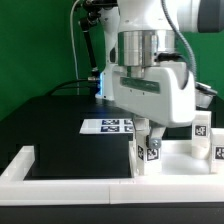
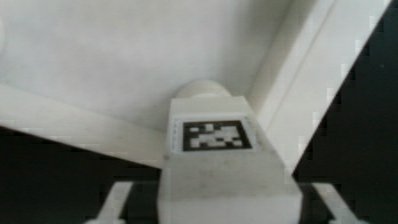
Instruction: Assemble square table
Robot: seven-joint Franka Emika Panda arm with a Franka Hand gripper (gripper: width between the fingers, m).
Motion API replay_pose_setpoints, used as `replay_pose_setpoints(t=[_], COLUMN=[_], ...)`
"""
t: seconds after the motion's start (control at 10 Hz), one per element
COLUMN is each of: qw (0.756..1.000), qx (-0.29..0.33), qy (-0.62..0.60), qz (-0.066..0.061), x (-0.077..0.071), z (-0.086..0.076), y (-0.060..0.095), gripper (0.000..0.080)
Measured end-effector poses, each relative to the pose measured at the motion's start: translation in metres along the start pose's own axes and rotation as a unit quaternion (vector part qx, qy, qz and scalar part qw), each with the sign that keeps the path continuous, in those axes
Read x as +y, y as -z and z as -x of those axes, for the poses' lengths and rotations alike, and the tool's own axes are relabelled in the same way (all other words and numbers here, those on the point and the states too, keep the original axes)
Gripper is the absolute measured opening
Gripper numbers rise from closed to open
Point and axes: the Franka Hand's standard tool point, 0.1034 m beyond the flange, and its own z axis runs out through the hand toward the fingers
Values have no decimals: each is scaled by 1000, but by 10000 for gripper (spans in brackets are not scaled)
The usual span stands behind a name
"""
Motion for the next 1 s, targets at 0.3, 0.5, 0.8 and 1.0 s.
replay_pose_setpoints(t=[0.3, 0.5, 0.8, 1.0], qw=[974, 937, 900, 923], qx=[-31, -48, -55, -49], qy=[-226, -346, -433, -380], qz=[-7, -15, -16, -16], x=[-1, -3, -3, -3], z=[2, 5, 3, 5], y=[-1, -1, -1, -2], gripper=[290, 291, 291, 551])
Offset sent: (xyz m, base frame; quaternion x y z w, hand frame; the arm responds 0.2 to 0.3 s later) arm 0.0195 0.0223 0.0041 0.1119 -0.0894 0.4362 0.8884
